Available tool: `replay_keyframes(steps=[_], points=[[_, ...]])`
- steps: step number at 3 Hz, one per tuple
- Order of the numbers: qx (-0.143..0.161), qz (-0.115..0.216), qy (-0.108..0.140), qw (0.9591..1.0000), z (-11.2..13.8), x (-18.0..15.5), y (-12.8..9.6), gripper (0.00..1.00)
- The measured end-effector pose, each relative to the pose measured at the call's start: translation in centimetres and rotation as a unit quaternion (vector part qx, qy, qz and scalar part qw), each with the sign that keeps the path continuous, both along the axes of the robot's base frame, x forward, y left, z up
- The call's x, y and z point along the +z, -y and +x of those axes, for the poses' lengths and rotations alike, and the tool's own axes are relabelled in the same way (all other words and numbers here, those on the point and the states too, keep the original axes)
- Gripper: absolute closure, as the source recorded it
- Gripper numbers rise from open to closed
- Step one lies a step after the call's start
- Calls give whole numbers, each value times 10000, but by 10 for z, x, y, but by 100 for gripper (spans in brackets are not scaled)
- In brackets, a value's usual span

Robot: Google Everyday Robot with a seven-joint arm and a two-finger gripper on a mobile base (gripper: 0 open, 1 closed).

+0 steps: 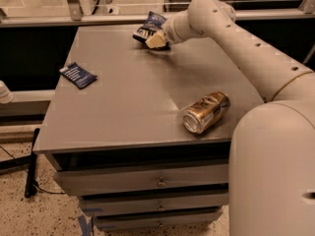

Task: Move blue chip bag near orange can

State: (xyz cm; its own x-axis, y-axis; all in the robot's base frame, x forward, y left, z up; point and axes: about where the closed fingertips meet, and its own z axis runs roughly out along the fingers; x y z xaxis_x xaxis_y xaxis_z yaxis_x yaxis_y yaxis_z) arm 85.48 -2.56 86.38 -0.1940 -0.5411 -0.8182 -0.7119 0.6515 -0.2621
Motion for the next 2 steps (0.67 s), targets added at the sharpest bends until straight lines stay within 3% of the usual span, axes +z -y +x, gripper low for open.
replay_keyframes(steps=[2], points=[[-23,-25,102,9999,-1,2,4,87]])
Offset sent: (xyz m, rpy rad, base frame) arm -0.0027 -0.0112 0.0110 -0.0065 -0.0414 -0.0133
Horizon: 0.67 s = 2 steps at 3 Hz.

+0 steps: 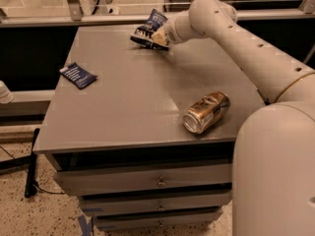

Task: Move blue chip bag near orange can

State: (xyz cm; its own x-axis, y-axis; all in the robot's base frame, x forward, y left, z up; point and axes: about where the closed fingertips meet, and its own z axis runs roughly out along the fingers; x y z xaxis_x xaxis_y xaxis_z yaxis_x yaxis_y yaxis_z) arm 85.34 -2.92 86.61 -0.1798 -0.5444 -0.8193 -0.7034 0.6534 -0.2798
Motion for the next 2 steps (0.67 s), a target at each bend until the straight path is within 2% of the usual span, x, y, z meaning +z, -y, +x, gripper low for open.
replay_keyframes(steps=[1,2], points=[[-3,6,78,10000,-1,6,2,100],[-24,-1,224,9997,-11,25,10,100]])
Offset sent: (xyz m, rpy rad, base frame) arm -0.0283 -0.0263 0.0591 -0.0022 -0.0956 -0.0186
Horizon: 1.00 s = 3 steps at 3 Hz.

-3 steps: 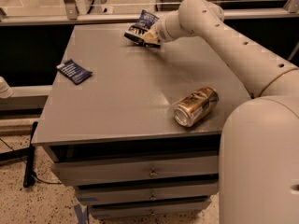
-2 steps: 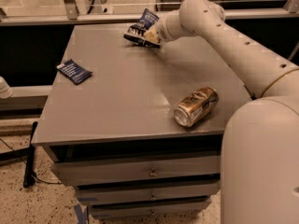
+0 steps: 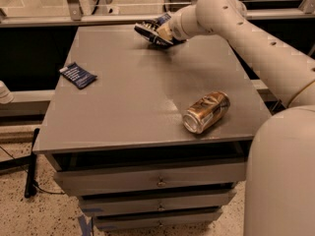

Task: Move blue chip bag near orange can

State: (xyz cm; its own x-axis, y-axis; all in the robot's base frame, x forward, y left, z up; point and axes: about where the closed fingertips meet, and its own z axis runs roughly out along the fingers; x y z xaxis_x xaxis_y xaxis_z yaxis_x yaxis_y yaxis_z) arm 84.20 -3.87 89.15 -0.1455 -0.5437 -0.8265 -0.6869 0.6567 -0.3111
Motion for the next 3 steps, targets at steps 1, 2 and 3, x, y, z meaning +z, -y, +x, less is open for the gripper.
replay_keyframes(steps=[1,2,3], points=[[-140,-30,55,9999,-32,27,20,100],[-408,-151,-91,9990,-89,46,46,100],[-742,-244,-478,9958,-149,41,66,100]])
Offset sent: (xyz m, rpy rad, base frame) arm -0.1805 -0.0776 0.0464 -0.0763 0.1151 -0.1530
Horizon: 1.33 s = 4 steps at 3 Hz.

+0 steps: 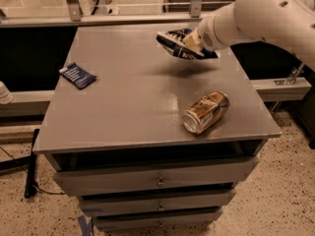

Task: Move blue chip bag near orange can

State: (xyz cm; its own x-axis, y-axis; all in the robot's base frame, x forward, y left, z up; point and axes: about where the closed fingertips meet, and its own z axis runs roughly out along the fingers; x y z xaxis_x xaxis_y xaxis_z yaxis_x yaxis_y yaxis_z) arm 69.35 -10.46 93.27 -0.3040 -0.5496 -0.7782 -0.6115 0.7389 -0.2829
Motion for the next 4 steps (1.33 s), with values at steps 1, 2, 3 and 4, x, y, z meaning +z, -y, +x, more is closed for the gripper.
replay_keyframes(steps=[1,2,3,4], points=[[-312,-1,-446,9985,-47,-15,8,100],[-609,-5,-757,9953,-78,-24,18,100],[-828,16,-993,9916,-92,-30,24,83],[-939,71,-1131,9891,-98,-34,26,60]])
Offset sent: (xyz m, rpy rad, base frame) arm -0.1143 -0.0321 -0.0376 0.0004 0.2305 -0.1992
